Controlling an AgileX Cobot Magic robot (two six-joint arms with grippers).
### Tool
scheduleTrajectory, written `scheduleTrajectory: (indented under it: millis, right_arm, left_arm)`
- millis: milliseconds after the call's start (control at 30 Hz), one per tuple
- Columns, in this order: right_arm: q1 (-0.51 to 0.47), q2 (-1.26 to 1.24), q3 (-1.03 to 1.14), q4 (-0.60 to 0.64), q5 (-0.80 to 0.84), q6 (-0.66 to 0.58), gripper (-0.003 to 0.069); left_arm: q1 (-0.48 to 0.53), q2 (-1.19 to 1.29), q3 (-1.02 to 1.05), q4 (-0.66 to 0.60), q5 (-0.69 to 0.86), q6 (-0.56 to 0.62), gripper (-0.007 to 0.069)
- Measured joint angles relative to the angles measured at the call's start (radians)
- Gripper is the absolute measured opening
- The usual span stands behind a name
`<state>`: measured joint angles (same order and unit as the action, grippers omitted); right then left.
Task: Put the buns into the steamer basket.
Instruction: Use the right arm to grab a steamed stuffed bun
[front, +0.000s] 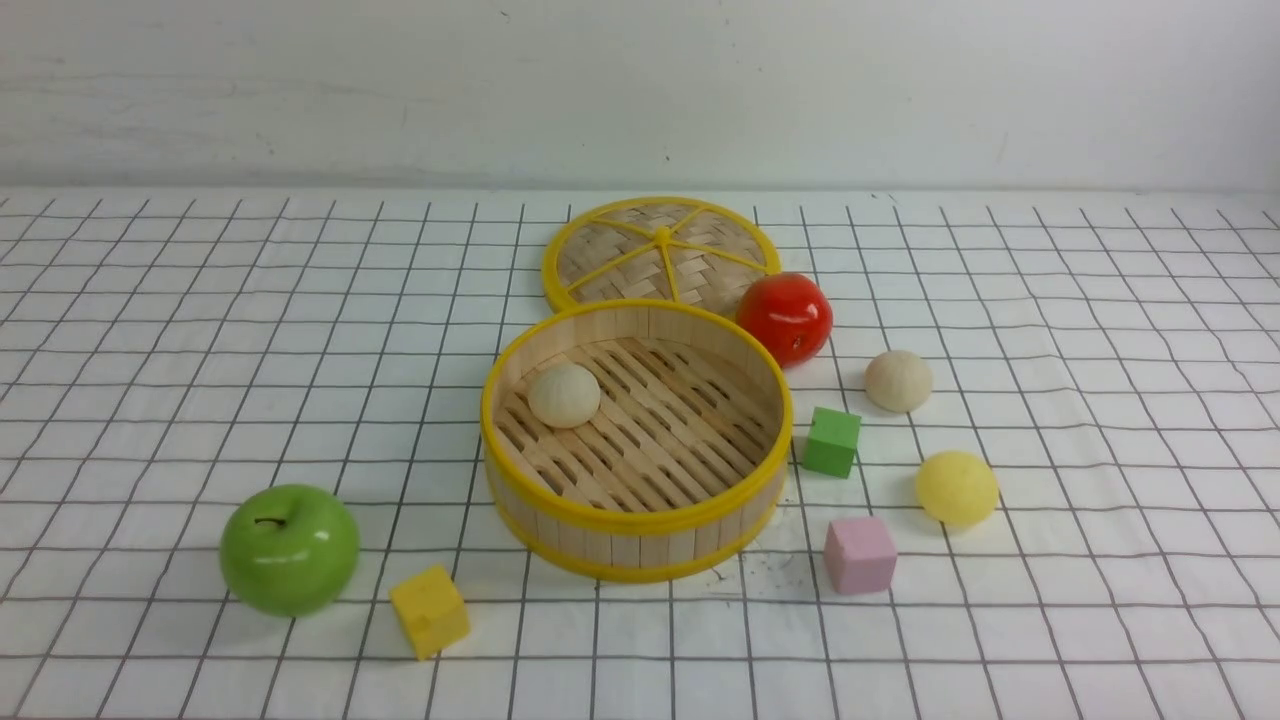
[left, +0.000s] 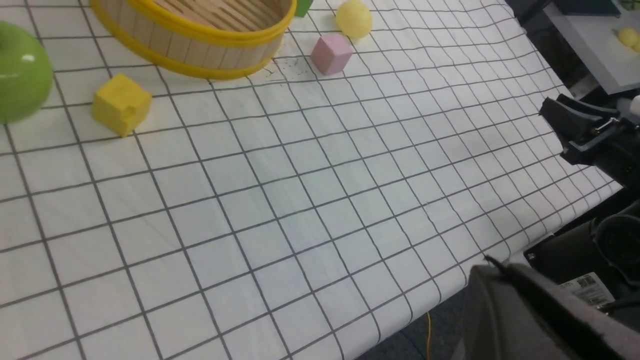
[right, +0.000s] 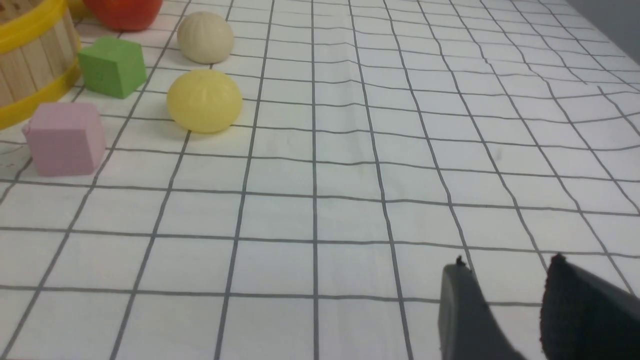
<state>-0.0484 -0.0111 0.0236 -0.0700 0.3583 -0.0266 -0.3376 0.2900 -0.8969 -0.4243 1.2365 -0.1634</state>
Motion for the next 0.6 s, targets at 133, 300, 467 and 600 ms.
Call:
scheduleTrajectory:
  millis: [133, 300, 467, 600]
  right_arm:
    - [0.000, 0.000, 0.000, 0.000, 0.000, 0.000, 0.0239]
    - [0.000, 0.000, 0.000, 0.000, 0.000, 0.000, 0.0239]
    - [0.000, 0.000, 0.000, 0.000, 0.000, 0.000, 0.0239]
    - [0.000, 0.000, 0.000, 0.000, 0.000, 0.000, 0.0239]
  left_arm:
    - [0.000, 0.000, 0.000, 0.010, 0.000, 0.002, -0.0013]
    - [0.000, 0.000, 0.000, 0.012, 0.000, 0.002, -0.0013]
    - [0.000, 0.000, 0.000, 0.095, -0.011, 0.008, -0.0013]
    - [0.001, 0.000, 0.002, 0.219, -0.135, 0.009, -0.0013]
